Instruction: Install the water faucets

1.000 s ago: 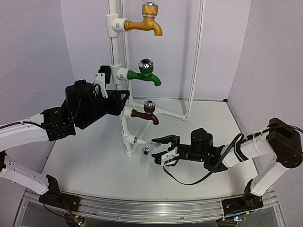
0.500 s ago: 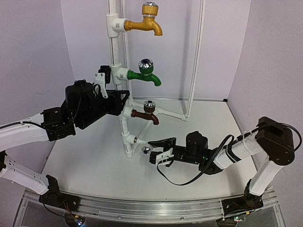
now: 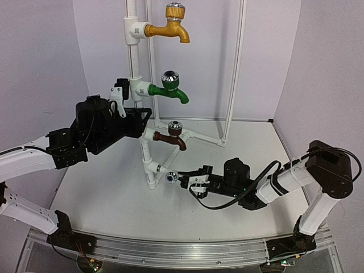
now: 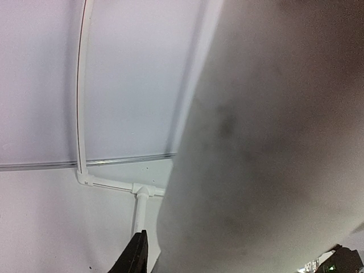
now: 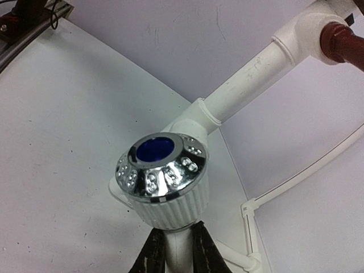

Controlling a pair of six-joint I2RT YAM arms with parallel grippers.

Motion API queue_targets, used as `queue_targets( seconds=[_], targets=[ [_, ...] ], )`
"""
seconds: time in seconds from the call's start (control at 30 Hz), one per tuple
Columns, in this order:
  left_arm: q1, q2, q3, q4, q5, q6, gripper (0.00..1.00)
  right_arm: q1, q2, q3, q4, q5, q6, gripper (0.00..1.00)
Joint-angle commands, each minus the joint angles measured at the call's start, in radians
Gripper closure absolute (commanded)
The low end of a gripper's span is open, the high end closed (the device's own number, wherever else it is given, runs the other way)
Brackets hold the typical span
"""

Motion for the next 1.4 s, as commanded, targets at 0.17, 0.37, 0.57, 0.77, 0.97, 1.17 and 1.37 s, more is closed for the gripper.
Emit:
queue_targets(
  seconds=[0.17, 0.37, 0.57, 0.77, 0.97, 1.17, 1.37],
  targets=[
    [-0.032, 0.023, -0.032, -0.136, 0.175, -0.308, 1.00, 0.003, 0.046, 0.074, 0.103, 0.038, 0.363, 0.96],
    [-0.033, 0.033, -0.035, -0.120, 0.189, -0.317, 1.00, -0.001, 0.009, 0.081, 0.039, -0.013, 0.690, 1.00],
    [-0.033, 0.042, -0.025, -0.115, 0.196, -0.315, 1.00, -0.002, 0.000, 0.098, 0.040, -0.045, 1.048, 1.00],
    [-0.033, 0.035, -0.033, -0.115, 0.190, -0.315, 1.00, -0.006, -0.092, 0.041, 0.017, 0.029, 1.084, 0.72],
    [-0.033, 0.021, -0.037, -0.115, 0.182, -0.306, 1.00, -0.008, -0.238, -0.019, -0.180, -0.009, 0.717, 0.45],
    [-0.033, 0.023, -0.033, -0.115, 0.181, -0.299, 1.00, -0.008, -0.274, 0.049, -0.471, -0.105, 0.314, 0.23],
    [-0.033, 0.024, -0.030, -0.115, 0.182, -0.298, 1.00, -0.008, -0.217, 0.105, -0.458, -0.142, 0.235, 0.17]
  ],
)
